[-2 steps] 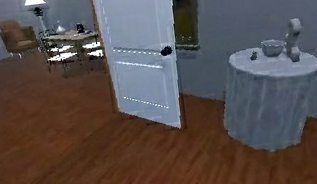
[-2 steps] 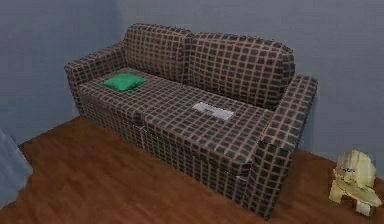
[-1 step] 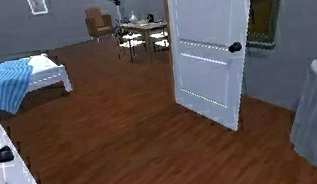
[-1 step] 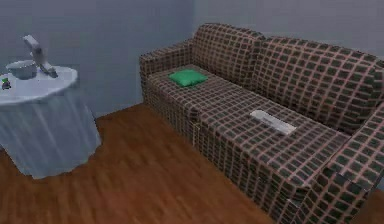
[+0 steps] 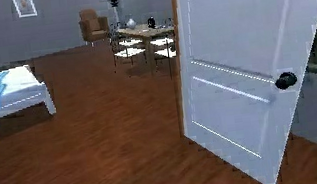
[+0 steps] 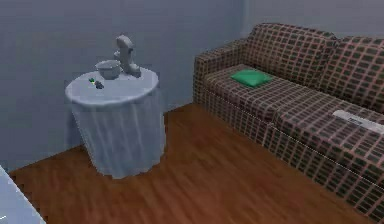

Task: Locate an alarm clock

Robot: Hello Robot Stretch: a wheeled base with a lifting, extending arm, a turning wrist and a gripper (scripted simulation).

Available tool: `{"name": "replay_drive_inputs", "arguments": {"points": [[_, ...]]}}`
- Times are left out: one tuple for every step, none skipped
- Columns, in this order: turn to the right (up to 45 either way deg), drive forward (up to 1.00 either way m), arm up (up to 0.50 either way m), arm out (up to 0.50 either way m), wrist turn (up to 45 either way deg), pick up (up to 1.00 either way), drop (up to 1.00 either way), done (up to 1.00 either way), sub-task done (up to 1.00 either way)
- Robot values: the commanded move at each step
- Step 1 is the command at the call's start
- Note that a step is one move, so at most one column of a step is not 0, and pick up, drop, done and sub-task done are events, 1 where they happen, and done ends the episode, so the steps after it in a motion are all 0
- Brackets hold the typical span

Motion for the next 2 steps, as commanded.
{"name": "replay_drive_inputs", "arguments": {"points": [[-18.0, 0.00, 0.00, 0.00, 0.0, 0.00, 0.00, 0.00, 0.00], [0.0, 1.00, 0.00, 0.00, 0.0, 0.00, 0.00, 0.00, 0.00]]}}
